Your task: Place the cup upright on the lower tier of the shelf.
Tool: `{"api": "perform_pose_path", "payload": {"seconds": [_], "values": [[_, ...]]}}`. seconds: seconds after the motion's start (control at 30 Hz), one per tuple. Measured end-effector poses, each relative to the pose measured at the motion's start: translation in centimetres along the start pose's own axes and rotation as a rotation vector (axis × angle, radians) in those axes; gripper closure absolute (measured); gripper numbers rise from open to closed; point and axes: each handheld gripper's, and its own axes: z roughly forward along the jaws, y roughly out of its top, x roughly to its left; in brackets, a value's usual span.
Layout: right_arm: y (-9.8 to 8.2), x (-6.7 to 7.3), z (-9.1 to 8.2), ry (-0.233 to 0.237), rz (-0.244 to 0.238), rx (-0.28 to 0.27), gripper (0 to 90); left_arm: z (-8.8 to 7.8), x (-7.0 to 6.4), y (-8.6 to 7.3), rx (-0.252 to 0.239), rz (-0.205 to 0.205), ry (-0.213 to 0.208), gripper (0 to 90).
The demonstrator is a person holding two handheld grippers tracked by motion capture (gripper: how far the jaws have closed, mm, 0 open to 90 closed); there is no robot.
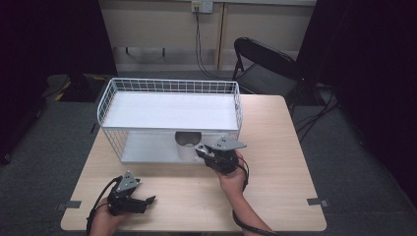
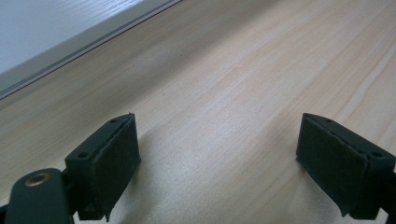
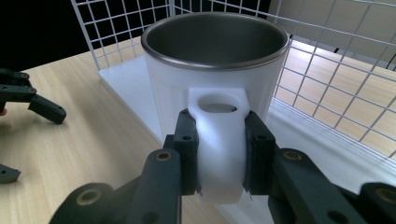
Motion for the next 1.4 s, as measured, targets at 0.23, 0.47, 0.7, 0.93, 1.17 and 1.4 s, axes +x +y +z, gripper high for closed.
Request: {"api": "perform_pose_path", "payload": {"seconds": [0.23, 0.47, 0.7, 0.93, 1.17, 1.4], "values": [[-0.1, 0.0, 0.5, -0.016, 0.020, 0.000, 71.5, 0.0, 0.0, 0.0, 0.000, 0.000, 0.000, 12.5], [0.0, 0.2, 1.2, -0.029, 0.019, -0.002, 71.5, 0.0, 0.0, 0.0, 0.000, 0.000, 0.000, 12.5], [-0.5, 0.2, 1.5, -0.049, 0.032, 0.005, 71.5, 0.0, 0.0, 0.0, 0.000, 0.000, 0.000, 12.5], [-0.8, 0.0, 1.9, -0.066, 0.026, 0.005, 71.5, 0.0, 0.0, 0.0, 0.000, 0.001, 0.000, 12.5], [-1.0, -0.1, 2.2, -0.083, 0.033, -0.009, 71.4, 0.0, 0.0, 0.0, 0.000, 0.000, 0.000, 12.5], [-1.0, 0.2, 2.5, -0.100, 0.036, -0.018, 71.4, 0.0, 0.0, 0.0, 0.000, 0.000, 0.000, 12.5]]}}
